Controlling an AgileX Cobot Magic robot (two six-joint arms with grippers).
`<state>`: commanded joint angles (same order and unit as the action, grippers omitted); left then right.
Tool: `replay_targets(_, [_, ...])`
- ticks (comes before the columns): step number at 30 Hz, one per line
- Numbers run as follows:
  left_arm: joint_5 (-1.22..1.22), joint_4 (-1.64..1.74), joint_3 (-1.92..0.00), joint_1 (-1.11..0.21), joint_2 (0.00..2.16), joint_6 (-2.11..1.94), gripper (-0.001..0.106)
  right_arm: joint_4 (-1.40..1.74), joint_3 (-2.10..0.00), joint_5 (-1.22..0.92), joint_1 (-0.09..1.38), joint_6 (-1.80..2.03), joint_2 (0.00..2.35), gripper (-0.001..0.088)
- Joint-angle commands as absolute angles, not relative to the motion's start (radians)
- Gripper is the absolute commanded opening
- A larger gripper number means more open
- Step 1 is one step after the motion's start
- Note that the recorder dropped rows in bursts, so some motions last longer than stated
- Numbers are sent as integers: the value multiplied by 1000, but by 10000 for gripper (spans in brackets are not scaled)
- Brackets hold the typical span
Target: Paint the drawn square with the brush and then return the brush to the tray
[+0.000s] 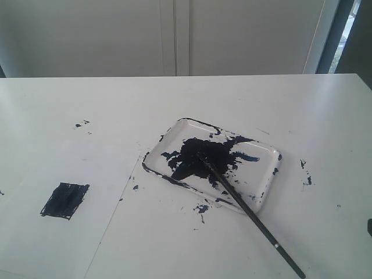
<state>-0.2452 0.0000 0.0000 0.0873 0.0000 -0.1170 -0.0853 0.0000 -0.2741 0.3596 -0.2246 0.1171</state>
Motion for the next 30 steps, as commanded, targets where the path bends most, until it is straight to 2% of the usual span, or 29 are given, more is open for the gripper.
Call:
replay_targets(15, [-245, 0, 0, 87, 0, -117, 0, -85, 0, -274, 190, -225, 110, 0])
replay_targets(30, [-243, 0, 0, 87, 0, -117, 0, -85, 0, -274, 179, -225, 110, 0])
